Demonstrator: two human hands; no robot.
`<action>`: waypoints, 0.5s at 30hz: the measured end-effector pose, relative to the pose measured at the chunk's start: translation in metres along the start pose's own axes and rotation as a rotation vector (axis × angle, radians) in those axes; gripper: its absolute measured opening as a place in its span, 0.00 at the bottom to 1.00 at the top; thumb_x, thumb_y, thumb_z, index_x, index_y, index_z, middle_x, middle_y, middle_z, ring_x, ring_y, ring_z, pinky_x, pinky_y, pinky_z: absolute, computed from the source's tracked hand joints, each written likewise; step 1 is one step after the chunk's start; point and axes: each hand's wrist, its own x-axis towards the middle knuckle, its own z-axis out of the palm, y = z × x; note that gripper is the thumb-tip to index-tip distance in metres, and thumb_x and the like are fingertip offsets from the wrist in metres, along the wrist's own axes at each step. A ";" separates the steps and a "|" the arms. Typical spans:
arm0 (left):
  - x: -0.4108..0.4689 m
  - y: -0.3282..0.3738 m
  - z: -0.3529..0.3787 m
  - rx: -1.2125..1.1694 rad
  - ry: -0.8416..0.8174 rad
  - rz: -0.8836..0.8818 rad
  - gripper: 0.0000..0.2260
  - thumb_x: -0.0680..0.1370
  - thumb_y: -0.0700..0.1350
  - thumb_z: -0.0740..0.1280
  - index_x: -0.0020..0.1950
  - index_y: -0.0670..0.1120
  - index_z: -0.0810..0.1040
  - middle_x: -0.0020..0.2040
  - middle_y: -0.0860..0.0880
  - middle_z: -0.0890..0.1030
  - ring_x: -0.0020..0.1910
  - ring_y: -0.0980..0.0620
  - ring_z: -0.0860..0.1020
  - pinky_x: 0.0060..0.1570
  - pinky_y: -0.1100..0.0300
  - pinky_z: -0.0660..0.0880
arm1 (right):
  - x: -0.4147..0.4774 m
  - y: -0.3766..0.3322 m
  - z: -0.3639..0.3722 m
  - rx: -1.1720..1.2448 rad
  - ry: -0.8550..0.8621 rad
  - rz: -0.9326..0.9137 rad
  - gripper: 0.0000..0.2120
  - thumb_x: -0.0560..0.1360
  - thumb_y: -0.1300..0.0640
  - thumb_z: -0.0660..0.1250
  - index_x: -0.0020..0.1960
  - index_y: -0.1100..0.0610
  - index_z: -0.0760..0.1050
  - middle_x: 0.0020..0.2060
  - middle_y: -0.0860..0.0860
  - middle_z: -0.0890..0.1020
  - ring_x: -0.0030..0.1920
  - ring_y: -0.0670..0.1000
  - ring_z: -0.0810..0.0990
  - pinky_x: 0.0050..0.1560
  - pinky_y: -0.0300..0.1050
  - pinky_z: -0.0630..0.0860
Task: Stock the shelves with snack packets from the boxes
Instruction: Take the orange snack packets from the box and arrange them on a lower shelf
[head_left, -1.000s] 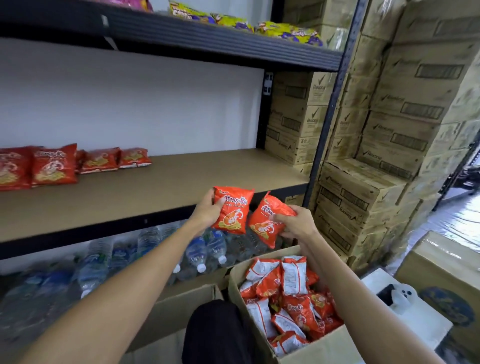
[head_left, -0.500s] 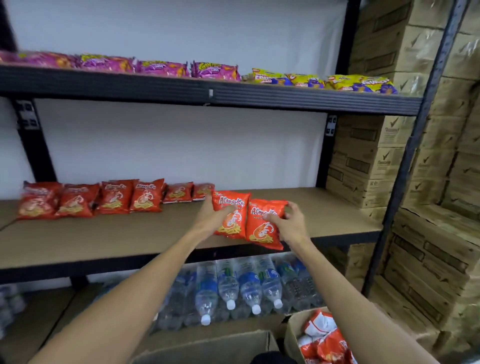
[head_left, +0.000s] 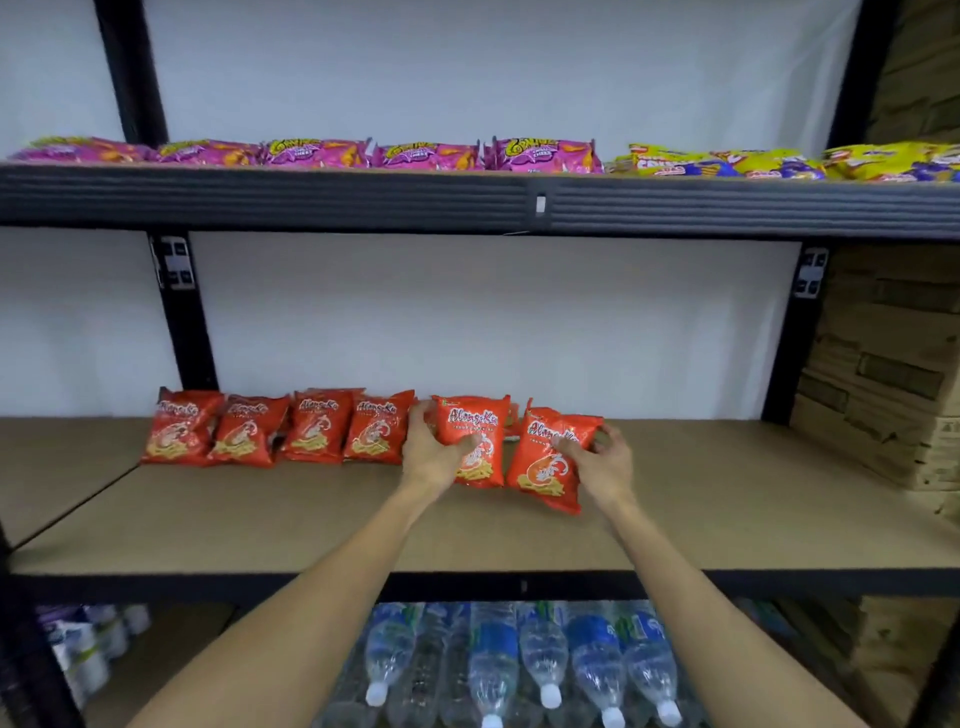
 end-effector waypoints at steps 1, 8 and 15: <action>0.009 -0.008 0.002 -0.006 0.056 -0.007 0.38 0.69 0.43 0.80 0.72 0.50 0.63 0.64 0.46 0.78 0.61 0.48 0.78 0.63 0.48 0.76 | 0.009 0.004 0.006 0.022 0.005 0.002 0.23 0.70 0.63 0.78 0.61 0.57 0.71 0.53 0.54 0.83 0.43 0.48 0.83 0.38 0.41 0.80; 0.067 -0.034 0.004 0.016 0.210 -0.013 0.32 0.70 0.43 0.79 0.69 0.43 0.69 0.55 0.50 0.77 0.54 0.50 0.78 0.58 0.58 0.74 | 0.069 0.032 0.048 0.009 -0.010 -0.030 0.22 0.69 0.64 0.78 0.55 0.51 0.70 0.49 0.55 0.84 0.43 0.51 0.84 0.47 0.54 0.83; 0.097 -0.059 0.009 0.171 0.244 0.002 0.34 0.72 0.46 0.77 0.75 0.48 0.68 0.72 0.41 0.64 0.71 0.40 0.68 0.73 0.48 0.64 | 0.105 0.049 0.073 -0.085 -0.022 -0.051 0.29 0.69 0.57 0.80 0.66 0.53 0.71 0.49 0.56 0.85 0.43 0.54 0.86 0.48 0.57 0.84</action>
